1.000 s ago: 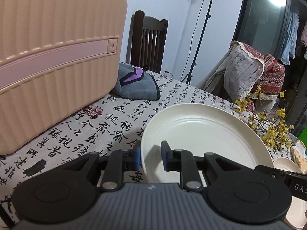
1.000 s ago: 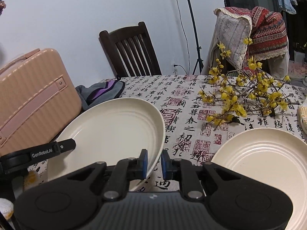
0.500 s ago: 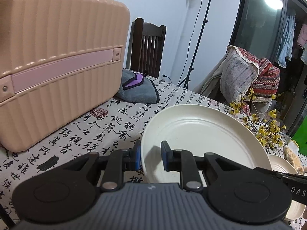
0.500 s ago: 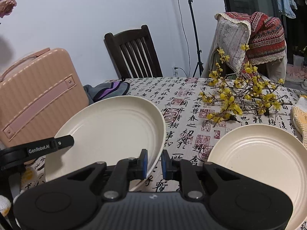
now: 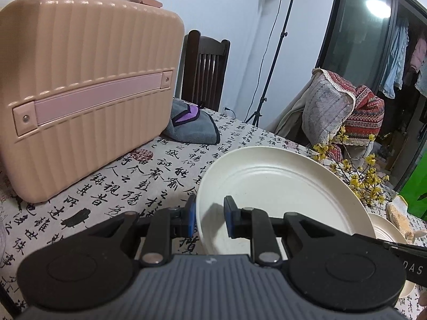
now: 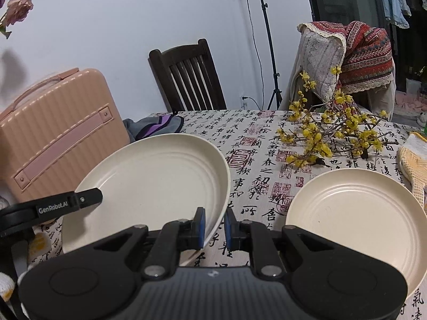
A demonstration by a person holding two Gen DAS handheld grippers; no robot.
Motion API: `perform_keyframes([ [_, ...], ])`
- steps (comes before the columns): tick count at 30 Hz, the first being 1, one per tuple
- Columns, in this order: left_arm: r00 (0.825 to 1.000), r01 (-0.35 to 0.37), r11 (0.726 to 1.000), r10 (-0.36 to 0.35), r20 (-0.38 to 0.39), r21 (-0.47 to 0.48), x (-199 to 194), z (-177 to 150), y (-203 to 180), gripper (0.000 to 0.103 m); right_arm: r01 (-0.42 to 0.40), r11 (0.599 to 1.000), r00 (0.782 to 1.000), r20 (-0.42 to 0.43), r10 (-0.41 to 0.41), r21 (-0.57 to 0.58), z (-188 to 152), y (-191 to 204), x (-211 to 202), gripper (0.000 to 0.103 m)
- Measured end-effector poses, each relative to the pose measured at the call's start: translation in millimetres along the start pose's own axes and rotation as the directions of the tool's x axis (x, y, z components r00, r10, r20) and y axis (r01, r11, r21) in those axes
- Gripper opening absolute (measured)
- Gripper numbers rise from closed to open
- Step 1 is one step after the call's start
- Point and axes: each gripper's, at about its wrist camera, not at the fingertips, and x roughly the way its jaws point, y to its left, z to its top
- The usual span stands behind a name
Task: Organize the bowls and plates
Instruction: 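Lift the cream plate with both grippers and tilt it up on edge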
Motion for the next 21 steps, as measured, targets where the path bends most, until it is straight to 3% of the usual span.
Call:
perform_keyframes([
  [21,0.999,0.03,1.0,-0.03,0.025,0.004,-39.6,-9.1,-6.5,0.021,0.005,1.0,0.999,0.035,-0.006,0.015,-14.4,0.5,-41.5,0.015],
])
